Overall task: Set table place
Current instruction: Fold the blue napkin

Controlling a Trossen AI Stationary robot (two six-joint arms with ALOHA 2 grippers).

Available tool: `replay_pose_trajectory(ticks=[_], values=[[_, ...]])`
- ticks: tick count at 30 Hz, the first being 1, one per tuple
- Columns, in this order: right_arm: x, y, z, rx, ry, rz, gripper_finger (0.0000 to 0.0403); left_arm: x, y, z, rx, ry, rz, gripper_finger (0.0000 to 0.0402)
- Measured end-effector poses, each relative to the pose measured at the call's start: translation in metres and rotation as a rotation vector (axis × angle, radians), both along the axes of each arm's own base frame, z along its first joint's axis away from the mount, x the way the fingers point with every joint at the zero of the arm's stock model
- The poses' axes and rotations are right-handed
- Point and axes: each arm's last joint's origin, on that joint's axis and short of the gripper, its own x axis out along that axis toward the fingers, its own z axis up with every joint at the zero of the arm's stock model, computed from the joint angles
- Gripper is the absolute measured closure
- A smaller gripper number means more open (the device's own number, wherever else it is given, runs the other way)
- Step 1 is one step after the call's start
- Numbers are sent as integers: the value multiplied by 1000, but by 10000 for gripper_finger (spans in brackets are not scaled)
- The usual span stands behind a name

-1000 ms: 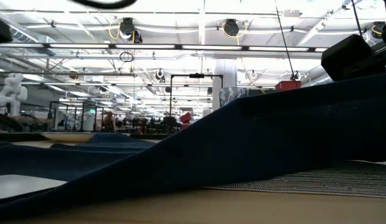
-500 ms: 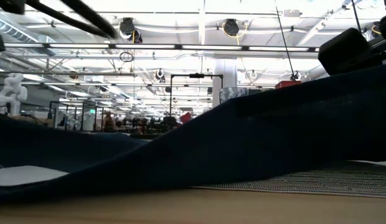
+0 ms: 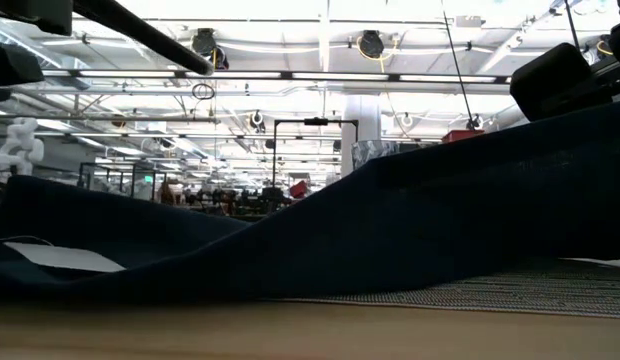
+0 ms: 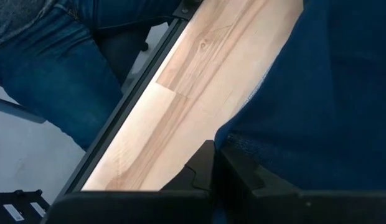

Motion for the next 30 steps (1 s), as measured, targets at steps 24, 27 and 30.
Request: replay_pose_trajectory(ticks=[24,27,30], values=[[1,0,3,-26,-7,-15,403,-13,-7,39,217,72,9,402],[2,0,11,-98,2,-29,403,-14,-8,56,271,68,20,401],[6,3,26,-191,-32,-25,403,-12,-10,69,274,-8,-1,401]])
